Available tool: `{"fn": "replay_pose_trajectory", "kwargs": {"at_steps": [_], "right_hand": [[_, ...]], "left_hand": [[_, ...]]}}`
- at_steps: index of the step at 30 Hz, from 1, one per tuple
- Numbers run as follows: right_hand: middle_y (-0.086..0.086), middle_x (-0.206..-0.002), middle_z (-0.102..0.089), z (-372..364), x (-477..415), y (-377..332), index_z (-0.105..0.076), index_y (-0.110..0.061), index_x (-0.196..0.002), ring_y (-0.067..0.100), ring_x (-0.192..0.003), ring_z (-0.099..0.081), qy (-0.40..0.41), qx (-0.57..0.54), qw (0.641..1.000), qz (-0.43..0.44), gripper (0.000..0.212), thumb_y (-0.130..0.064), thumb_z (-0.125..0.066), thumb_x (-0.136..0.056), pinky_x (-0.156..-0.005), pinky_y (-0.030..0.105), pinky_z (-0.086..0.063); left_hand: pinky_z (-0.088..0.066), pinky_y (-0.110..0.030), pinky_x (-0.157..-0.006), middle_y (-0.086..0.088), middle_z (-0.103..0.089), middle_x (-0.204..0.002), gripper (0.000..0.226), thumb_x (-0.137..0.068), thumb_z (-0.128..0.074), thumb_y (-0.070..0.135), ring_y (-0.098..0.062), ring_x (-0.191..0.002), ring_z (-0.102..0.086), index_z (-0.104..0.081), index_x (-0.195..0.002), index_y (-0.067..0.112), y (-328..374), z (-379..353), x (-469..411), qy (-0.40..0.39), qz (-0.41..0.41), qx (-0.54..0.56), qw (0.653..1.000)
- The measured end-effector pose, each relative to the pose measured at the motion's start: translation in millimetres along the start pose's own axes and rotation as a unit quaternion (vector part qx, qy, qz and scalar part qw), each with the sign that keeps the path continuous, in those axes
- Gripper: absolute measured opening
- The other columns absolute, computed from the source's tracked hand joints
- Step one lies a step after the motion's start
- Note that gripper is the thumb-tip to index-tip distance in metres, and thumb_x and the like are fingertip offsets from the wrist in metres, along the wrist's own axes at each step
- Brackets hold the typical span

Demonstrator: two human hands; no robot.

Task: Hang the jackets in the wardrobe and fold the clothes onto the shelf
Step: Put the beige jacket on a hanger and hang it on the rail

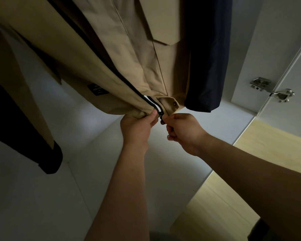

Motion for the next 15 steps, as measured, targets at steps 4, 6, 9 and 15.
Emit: {"fn": "replay_pose_trajectory", "kwargs": {"at_steps": [4, 6, 9, 15], "right_hand": [[-0.004, -0.050, -0.049, 0.4, 0.1, -0.2, -0.071, -0.002, -0.088, 0.011, -0.045, -0.043, 0.008, -0.003, 1.000, -0.001, 0.024, -0.022, -0.063, -0.097, -0.055, 0.026, -0.045], [-0.003, -0.051, -0.049, 0.2, 0.3, 0.4, -0.072, -0.002, -0.088, 0.013, -0.047, -0.043, 0.011, -0.001, 1.000, -0.002, 0.023, -0.022, -0.063, -0.097, -0.056, 0.027, -0.045], [-0.003, -0.051, -0.050, -0.2, 0.2, -0.1, -0.072, -0.003, -0.088, 0.013, -0.048, -0.044, 0.014, 0.003, 1.000, -0.002, 0.023, -0.021, -0.063, -0.097, -0.056, 0.027, -0.046], [-0.004, -0.051, -0.049, 0.0, -0.1, -2.1, -0.071, -0.004, -0.087, 0.013, -0.048, -0.044, 0.017, 0.003, 1.000, 0.000, 0.022, -0.021, -0.062, -0.098, -0.058, 0.027, -0.045]], "left_hand": [[-0.059, -0.027, -0.070, -0.005, -0.075, -0.095, 0.023, -0.080, -0.080, 0.001, -0.024, -0.081, -0.076, -0.070, -0.093, 0.017, 0.7, 0.3, 1.1, 0.004, 0.003, -0.003, 1.000], [-0.060, -0.027, -0.071, -0.007, -0.075, -0.098, 0.023, -0.080, -0.080, 0.003, -0.023, -0.082, -0.076, -0.070, -0.096, 0.017, 1.1, 0.3, 1.4, 0.001, 0.004, -0.006, 1.000], [-0.060, -0.028, -0.071, -0.008, -0.075, -0.101, 0.024, -0.080, -0.080, 0.004, -0.023, -0.081, -0.076, -0.069, -0.097, 0.017, 1.7, 0.1, 2.1, 0.000, 0.008, -0.011, 1.000], [-0.060, -0.031, -0.077, -0.002, -0.075, -0.094, 0.026, -0.081, -0.079, 0.000, -0.027, -0.086, -0.075, -0.069, -0.086, 0.024, 4.0, -2.1, 2.6, -0.006, -0.026, -0.043, 0.999]]}}
Point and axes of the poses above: each hand's wrist, its own x-axis away from the middle knuckle, its own z-axis out of the back of the hand, y = z × x, the point moved 4 cm from there along -x, towards the middle knuckle
